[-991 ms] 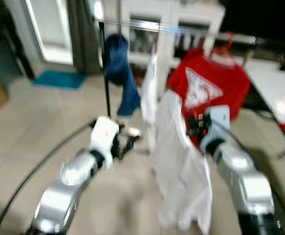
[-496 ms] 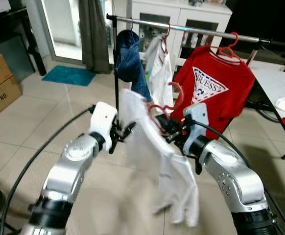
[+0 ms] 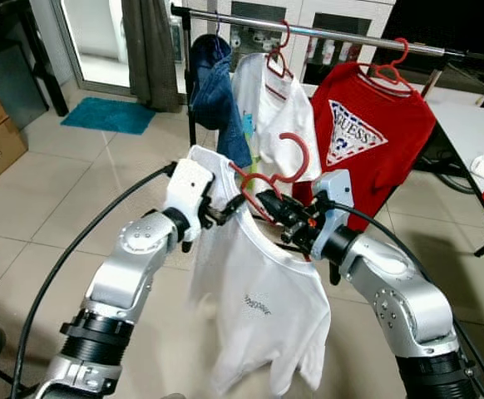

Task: Hang hanger

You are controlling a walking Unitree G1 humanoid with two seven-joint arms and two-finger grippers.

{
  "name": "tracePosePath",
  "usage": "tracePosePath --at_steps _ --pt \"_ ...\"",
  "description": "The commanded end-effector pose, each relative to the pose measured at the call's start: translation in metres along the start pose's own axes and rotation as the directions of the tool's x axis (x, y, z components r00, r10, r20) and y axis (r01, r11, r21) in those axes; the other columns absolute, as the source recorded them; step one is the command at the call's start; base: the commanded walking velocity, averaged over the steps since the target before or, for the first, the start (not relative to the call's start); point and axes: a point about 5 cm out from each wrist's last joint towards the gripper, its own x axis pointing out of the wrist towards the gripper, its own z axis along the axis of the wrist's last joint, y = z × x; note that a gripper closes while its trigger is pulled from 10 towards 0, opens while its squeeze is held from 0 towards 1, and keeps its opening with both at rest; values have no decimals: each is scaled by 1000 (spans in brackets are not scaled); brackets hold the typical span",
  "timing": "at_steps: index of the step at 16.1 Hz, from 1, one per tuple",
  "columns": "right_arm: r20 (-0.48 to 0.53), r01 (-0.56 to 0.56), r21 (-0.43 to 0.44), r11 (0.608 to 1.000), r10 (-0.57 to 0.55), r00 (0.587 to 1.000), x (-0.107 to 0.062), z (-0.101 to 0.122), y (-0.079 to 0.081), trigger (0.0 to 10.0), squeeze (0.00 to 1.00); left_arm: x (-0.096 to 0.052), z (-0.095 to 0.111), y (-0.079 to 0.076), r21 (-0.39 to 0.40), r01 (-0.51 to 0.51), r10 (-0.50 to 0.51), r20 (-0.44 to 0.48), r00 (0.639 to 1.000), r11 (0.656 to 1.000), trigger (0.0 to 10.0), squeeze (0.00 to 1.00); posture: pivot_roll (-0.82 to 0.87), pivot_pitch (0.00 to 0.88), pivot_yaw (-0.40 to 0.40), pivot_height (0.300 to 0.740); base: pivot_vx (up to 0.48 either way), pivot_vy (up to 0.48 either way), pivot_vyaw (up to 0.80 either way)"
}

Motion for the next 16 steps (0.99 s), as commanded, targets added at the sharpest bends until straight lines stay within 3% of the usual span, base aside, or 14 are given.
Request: tracePosePath --at_steps 1,6,7,8,16 --pt "47 -24 -14 1000 24 999 -1 11 2 0 0 5 0 -1 15 -3 4 -9 1000 1000 10000 0 -44 0 -56 740 0 0 0" --pt "77 -42 15 999 41 996 -3 13 3 0 0 7 1 13 14 -90 90 -16 996 996 10000 0 -38 0 -58 740 0 0 0" --pt "79 -40 18 999 39 996 -3 13 3 0 0 7 1 14 12 -92 92 -14 996 996 8745 0 -36 0 -59 740 0 0 0" --pt "82 -36 26 999 33 996 -3 12 1 0 0 7 1 14 7 -96 96 -10 995 995 0 0 -36 0 -59 740 0 0 0" --pt "97 -8 69 998 1 995 -3 11 -6 0 0 8 3 11 3 -120 120 17 993 993 0 0 -25 0 -74 740 0 0 0"
